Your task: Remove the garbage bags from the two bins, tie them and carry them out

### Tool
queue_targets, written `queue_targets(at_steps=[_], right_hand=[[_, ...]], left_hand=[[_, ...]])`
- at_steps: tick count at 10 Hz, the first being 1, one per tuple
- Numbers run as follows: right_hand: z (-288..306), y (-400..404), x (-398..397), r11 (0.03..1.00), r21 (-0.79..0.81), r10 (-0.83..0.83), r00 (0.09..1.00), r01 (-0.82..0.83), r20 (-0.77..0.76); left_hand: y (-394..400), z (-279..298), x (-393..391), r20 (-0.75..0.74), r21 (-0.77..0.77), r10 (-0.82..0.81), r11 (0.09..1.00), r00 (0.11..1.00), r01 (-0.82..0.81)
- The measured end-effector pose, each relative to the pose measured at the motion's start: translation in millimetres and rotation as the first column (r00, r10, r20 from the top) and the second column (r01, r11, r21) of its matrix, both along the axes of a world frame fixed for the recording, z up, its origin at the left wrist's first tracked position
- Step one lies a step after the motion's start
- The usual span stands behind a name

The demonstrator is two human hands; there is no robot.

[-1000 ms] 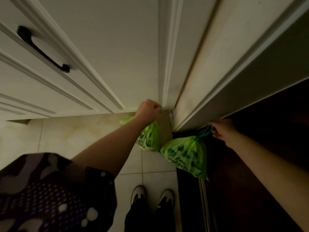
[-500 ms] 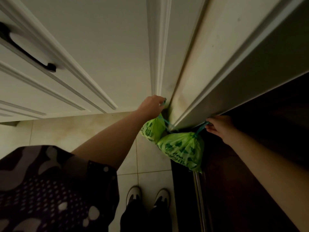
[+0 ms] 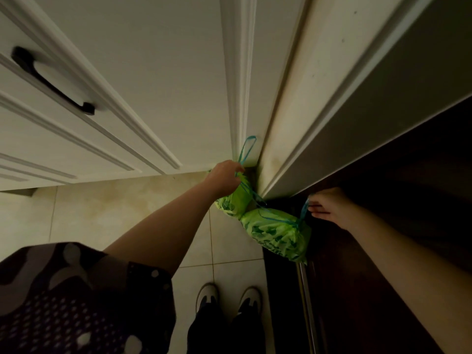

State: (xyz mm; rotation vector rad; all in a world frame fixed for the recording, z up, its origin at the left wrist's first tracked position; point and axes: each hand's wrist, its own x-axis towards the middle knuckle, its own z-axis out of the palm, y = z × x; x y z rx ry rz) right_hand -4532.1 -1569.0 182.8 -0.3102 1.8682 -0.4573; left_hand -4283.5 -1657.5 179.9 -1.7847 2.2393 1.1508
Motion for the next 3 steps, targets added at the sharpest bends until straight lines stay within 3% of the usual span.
queue_targets(at_steps=[3], right_hand=[[48.9,30.9,3.6,1.0,-0.019,0.02,1.0,-0.02,-0.021]], left_hand=[[47.6,37.8,29.4,-0.064,0.037,0.119,0.992,0.991,-0.117]])
